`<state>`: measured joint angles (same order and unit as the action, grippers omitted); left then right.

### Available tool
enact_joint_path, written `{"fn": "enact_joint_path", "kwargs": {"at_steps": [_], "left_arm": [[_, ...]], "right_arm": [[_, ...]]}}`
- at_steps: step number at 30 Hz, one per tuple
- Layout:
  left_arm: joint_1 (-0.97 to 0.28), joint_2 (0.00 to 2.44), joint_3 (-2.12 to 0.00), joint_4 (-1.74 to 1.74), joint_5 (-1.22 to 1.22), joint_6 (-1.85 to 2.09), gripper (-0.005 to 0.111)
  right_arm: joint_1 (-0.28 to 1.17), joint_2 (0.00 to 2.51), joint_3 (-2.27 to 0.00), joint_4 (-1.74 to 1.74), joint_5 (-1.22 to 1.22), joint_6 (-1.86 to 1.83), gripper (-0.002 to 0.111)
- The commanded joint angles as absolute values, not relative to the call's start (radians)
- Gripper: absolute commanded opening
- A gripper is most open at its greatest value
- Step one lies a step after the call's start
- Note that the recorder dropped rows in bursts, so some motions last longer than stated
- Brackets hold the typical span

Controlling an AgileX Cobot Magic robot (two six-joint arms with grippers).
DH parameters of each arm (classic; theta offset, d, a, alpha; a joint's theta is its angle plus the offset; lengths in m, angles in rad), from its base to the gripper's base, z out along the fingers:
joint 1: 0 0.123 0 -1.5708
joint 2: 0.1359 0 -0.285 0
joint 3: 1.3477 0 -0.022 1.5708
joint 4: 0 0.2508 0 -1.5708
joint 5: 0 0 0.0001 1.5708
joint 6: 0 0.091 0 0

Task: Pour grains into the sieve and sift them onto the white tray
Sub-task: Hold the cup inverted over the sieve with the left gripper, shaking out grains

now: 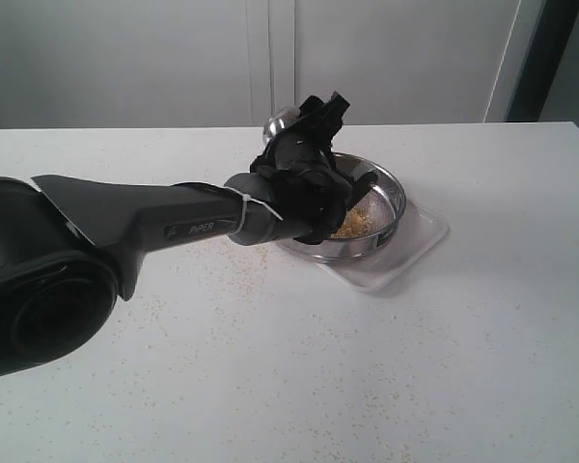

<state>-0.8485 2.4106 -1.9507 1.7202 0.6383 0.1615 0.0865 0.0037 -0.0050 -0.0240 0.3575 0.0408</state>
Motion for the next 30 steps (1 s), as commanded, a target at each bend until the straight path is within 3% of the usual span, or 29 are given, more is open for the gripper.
{"fn": "enact_joint_path", "kwargs": {"at_steps": [1, 30], "left_arm": [[-0.86, 2.401, -1.956, 1.744, 0.64, 0.157, 0.0], [-0.874, 2.401, -1.956, 1.744, 0.698, 0.214, 0.0]], "right_arm": [[0.079, 0.0, 0.0, -0.027, 0.343, 0.037, 0.0], [0.079, 0.0, 0.0, -0.027, 0.343, 0.037, 0.0]]}}
